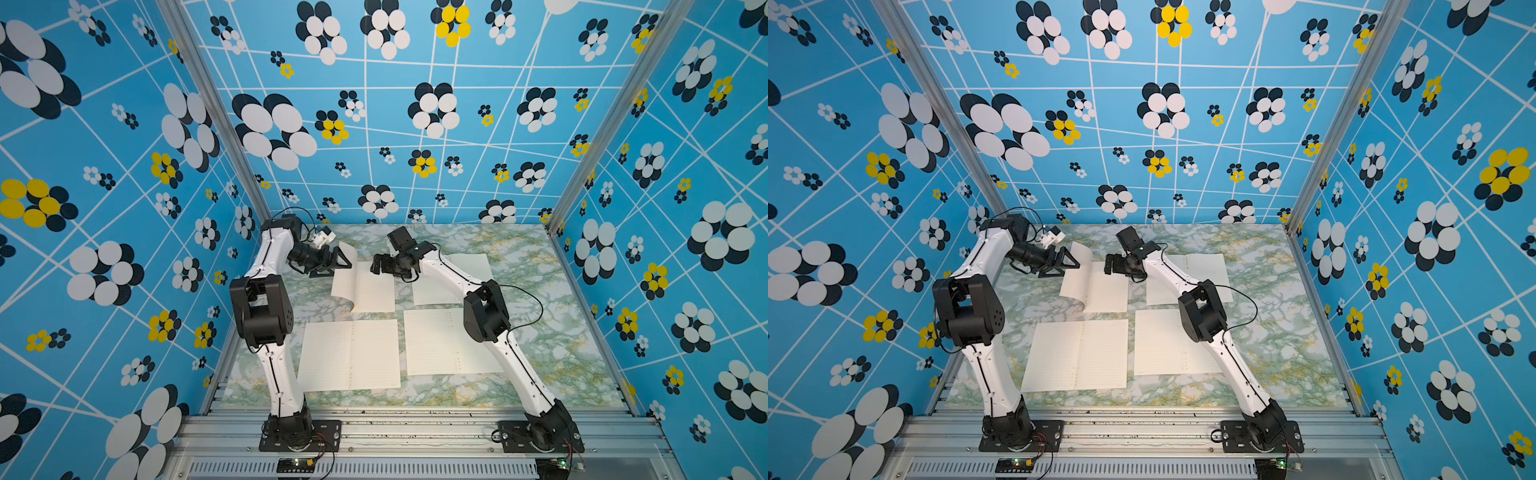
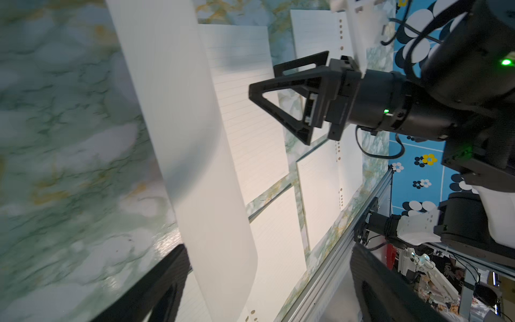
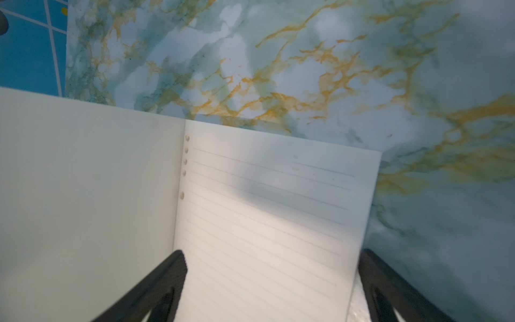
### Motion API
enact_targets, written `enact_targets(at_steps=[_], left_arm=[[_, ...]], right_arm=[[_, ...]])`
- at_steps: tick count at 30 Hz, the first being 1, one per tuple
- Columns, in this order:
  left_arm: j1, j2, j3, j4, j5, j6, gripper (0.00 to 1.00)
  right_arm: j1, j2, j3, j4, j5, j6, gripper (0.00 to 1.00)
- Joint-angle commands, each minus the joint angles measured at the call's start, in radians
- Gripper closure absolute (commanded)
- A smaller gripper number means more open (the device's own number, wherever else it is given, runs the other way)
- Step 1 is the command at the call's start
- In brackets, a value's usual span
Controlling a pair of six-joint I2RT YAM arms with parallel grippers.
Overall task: Close the notebook
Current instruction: Close the notebook at the center of the board.
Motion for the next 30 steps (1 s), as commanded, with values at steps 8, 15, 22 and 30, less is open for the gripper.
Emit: enact_targets(at_steps=[8,15,22,30], left_arm=[[-0.166,0.02,0.04,-0.069,0.071,0.048,0.07],[-0.228,0.106,0.058,-0.032,0.04,0.023,0.07],[-0.266,0.193,0.048,0.014,-0.019,-0.006,0.07],[-0.281,0.25,0.019,0.082,-0.167,-0.057,0.07]], right_arm=[[-0.024,-0.17,-0.139,-0.055,-0.011,-0.042,0.01],[-0.049,-0.325,-0.318,-0.014,0.035,-0.056,0.01],[-0.071,-0.441,-0.505,0.061,0.047,-0.044,0.01],[-0.078,-0.472,-0.591,0.096,0.048,-0.038,0.01]])
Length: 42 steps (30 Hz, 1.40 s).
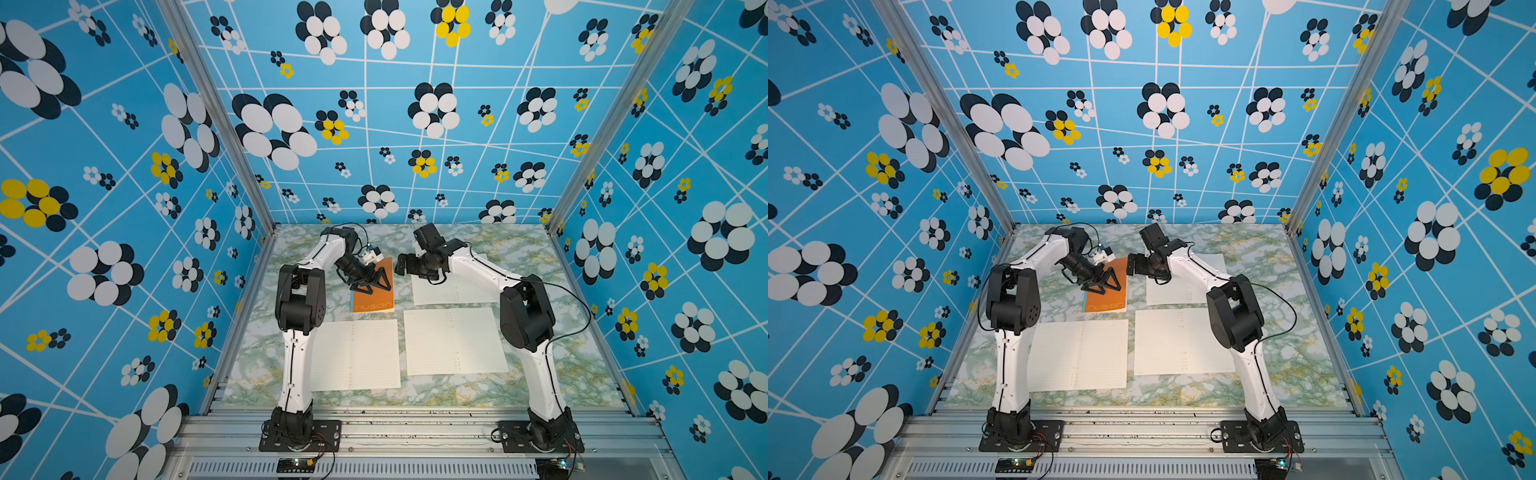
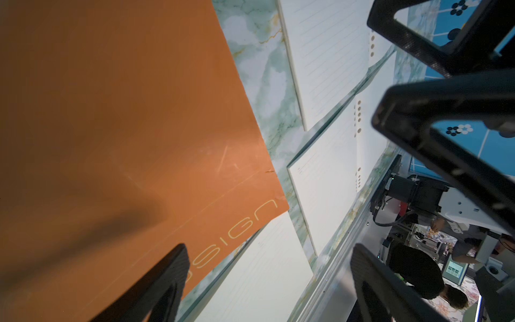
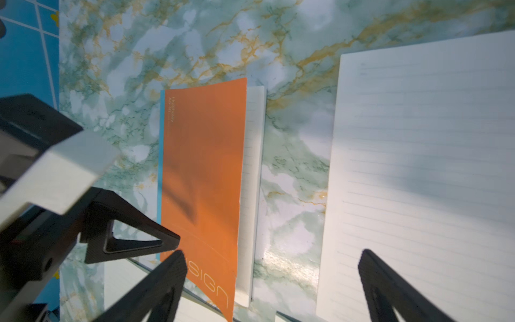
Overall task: Close the notebook
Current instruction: Close the notebook at the center of the board.
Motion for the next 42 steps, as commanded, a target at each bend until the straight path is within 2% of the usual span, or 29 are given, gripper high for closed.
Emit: enact_targets(at_steps=[1,12,18,25,29,37,42], left_arm=[[0.003,0.038,-0.021,0.028,-0.091,-0.026,0.07],[0.008,0.077,-0.02,0.031,-0.173,-0.034,0.07],[0.002,0.066,0.03,-0.005,-0.11,-0.03,0.07],[-0.057,0.065,0.117,-0.052,-0.081,-0.055,0.05],[-0.107,0.065,0.125,-0.037,-0.126,-0.114,0.04],[-0.178,0.04,0.096,0.12,-0.196,-0.29,0.0],[-0.217,0.052,0.137,0.178,-0.338,-0.449,0.02]], right_arm=[[-0.004,-0.035,-0.024,0.025,0.013,0.002,0.01],[-0.005,-0.08,-0.07,0.042,0.021,0.009,0.01],[-0.039,-0.125,-0.111,0.039,0.037,-0.003,0.01],[-0.132,-0.16,-0.162,-0.003,0.097,-0.07,0.01],[-0.21,-0.176,-0.198,-0.028,0.144,-0.109,0.01],[-0.346,-0.214,-0.228,-0.057,0.188,-0.162,0.01],[-0.373,-0.183,-0.181,-0.106,0.249,-0.213,0.01]])
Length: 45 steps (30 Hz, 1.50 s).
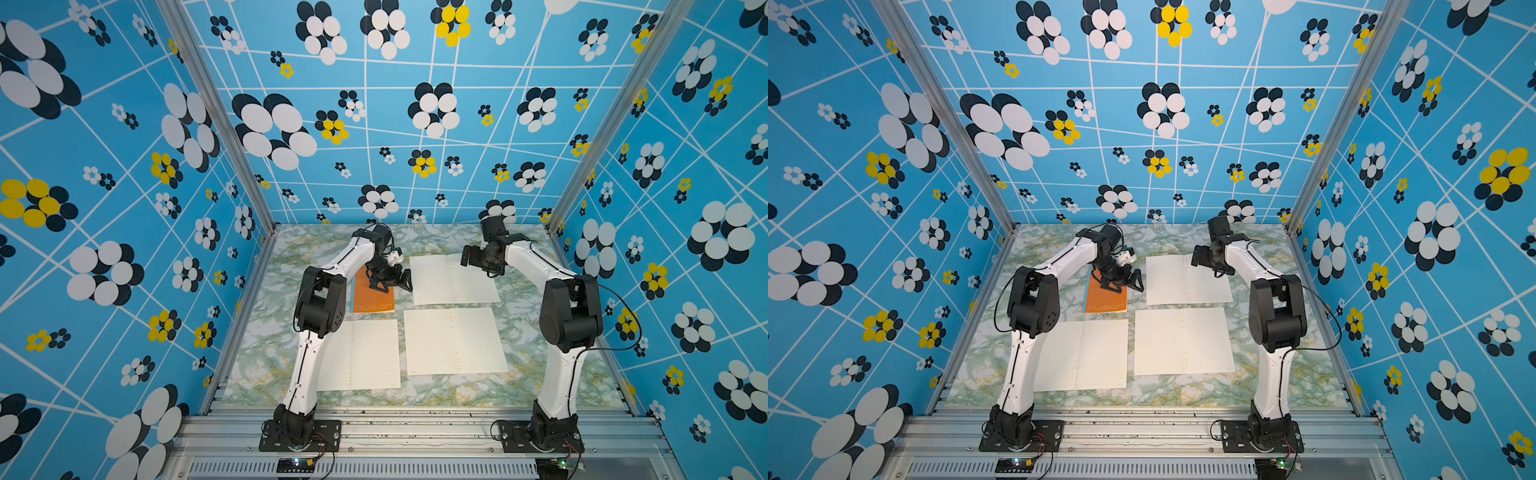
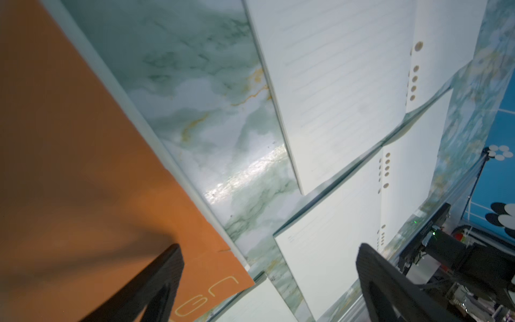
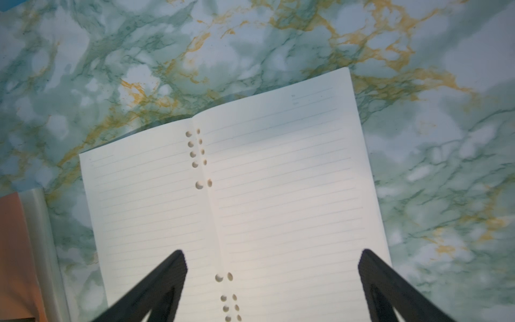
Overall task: Close the notebook
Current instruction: Close the notebook at the center of the board.
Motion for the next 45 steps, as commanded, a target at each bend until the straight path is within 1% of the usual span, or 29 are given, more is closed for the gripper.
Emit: enact_targets(at_steps=[1,5,7,10,13,24,34,40,45], left_arm=[[-0.027,0.013,0.053,0.037,-0.148,-0.143,0.02],[-0.053,0.057,0.127,-0.004,-0.22,-0.231,0.05],[-0.066,0.083,0.163,-0.025,-0.26,-0.272,0.05],[-0.078,0.117,0.202,-0.047,-0.25,-0.323,0.03],[-0.089,0.139,0.212,-0.051,-0.259,-0.362,0.03],[-0.107,0.19,0.235,-0.038,-0.285,-0.446,0.01],[-0.13,0.236,0.299,-0.037,-0.288,-0.477,0.01],[-0.135,0.244,0.332,-0.011,-0.258,-0.491,0.02],[-0.14,0.255,0.346,-0.011,-0.263,-0.498,0.02]], right_arm=[[-0.004,0.002,0.047,-0.07,0.066,-0.056,0.01],[-0.032,0.046,0.078,-0.092,0.072,-0.072,0.01],[-0.051,0.068,0.097,-0.104,0.064,-0.074,0.01],[-0.064,0.092,0.105,-0.101,0.042,-0.075,0.01],[-0.109,0.117,0.112,-0.094,0.004,-0.074,0.01],[-0.116,0.224,0.163,-0.127,-0.068,-0.082,0.01],[-0.115,0.199,0.062,-0.07,-0.182,-0.042,0.01],[-0.108,0.177,0.007,-0.039,-0.208,-0.024,0.01],[-0.091,0.171,-0.028,-0.02,-0.209,-0.015,0.01]])
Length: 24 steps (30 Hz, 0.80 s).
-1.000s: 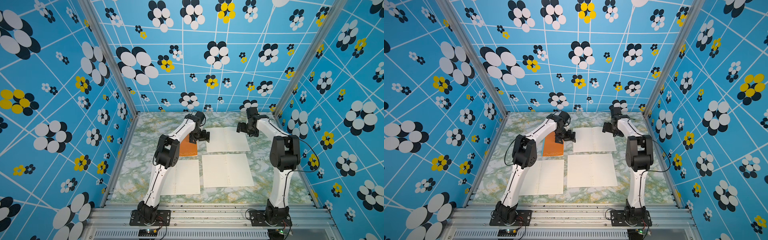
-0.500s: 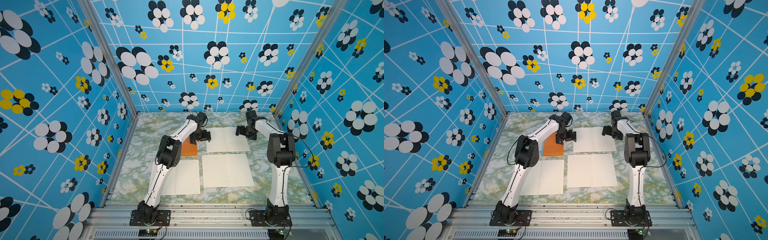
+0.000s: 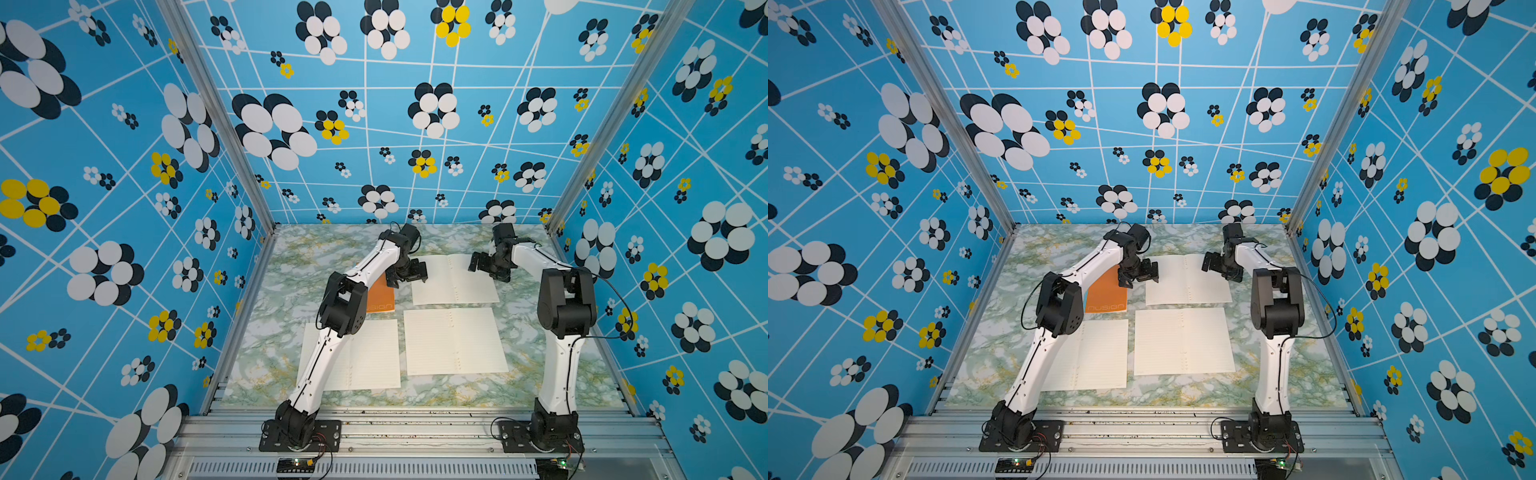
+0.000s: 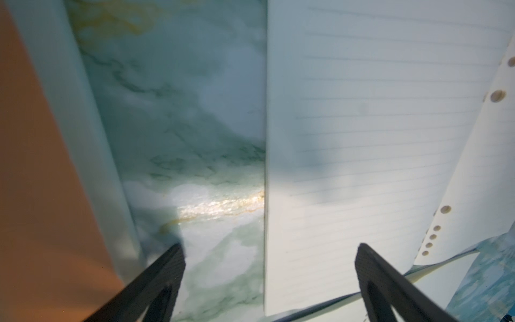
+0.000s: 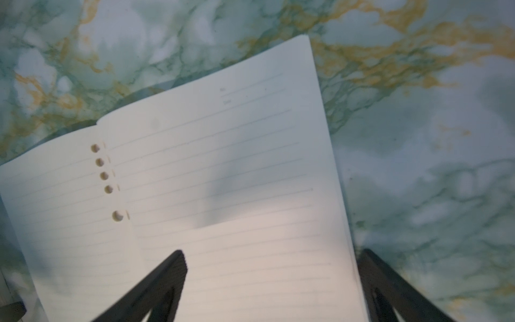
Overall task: Close the notebook
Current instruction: Close the notebook at the center of the board.
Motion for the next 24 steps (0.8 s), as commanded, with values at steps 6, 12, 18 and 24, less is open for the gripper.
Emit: enact_targets(at_steps=[6,12,18,24], left_arm=[[-0.012,0.061,0.016,-0.012,0.008,-0.022,0.0],[-0.014,0.066,0.021,-0.001,0.01,-0.029,0.0],[-0.021,0.075,0.02,0.001,0.011,-0.033,0.0],[-0.025,0.073,0.02,0.018,0.069,-0.022,0.0]], right_arm=[[0.032,0.011,-0.072,-0.033,-0.057,0.037,0.01],[0.08,0.009,-0.065,-0.039,-0.051,0.038,0.01],[0.09,0.006,-0.065,-0.038,-0.048,0.043,0.01],[0.091,0.014,-0.065,-0.037,-0.048,0.043,0.01]])
